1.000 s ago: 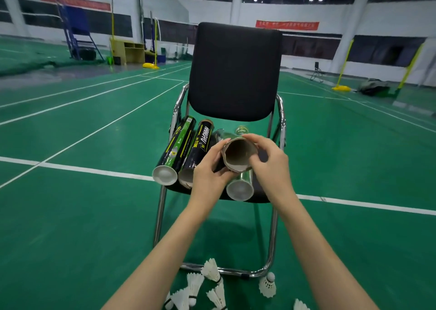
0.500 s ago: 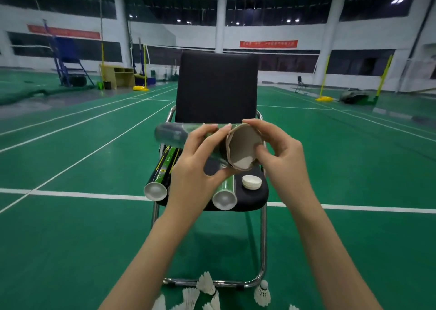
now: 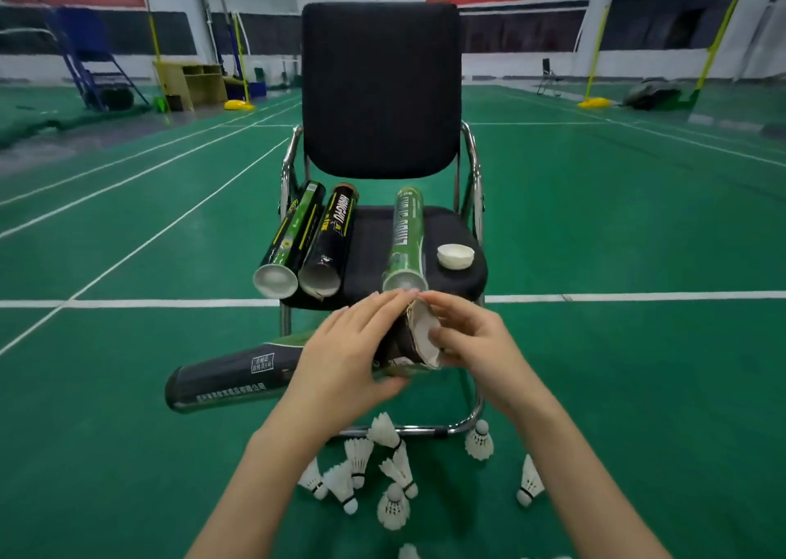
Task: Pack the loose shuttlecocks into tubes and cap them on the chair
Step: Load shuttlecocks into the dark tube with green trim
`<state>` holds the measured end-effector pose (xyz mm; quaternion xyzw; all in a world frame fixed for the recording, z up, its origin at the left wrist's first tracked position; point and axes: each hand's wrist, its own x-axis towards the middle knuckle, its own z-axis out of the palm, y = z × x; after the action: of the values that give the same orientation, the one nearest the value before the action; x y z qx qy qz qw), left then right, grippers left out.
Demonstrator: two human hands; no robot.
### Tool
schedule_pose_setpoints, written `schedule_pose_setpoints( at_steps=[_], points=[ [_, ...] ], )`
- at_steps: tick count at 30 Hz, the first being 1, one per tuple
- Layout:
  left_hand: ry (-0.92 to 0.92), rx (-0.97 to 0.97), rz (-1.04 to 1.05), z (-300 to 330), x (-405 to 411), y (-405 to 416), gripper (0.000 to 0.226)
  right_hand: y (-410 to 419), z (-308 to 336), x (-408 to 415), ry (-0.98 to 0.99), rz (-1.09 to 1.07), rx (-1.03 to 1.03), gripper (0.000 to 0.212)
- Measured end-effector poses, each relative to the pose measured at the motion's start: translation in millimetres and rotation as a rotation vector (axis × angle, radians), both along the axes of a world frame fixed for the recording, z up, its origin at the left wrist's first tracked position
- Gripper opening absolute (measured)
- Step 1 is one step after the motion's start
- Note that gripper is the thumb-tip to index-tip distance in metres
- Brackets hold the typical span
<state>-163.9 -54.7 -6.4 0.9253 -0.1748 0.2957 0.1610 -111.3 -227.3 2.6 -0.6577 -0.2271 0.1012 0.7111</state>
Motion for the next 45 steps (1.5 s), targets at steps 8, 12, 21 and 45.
schedule_pose_setpoints(
  at_steps=[8, 12, 21, 45],
  points=[
    [0.240, -0.025, 0.029, -94.8, 5.6, 28.9, 0.104, -3.7, -79.8, 21.2, 0.208, 0.009, -0.055, 0.045],
    [0.307, -0.034, 0.066, -138.7, 13.0, 37.0, 0.105, -0.4, -119.7, 33.0, 0.305, 0.041, -0.065, 0.044],
    [0.451, 0.013, 0.238, -237.4, 21.7, 41.1, 0.106, 8.4, -215.7, 50.5, 0.458, 0.102, -0.129, 0.028],
    [0.487, 0.054, 0.381, -335.4, 17.0, 54.8, 0.101, 20.6, -351.9, 80.8, 0.273, -0.004, -0.581, 0.037]
  ],
)
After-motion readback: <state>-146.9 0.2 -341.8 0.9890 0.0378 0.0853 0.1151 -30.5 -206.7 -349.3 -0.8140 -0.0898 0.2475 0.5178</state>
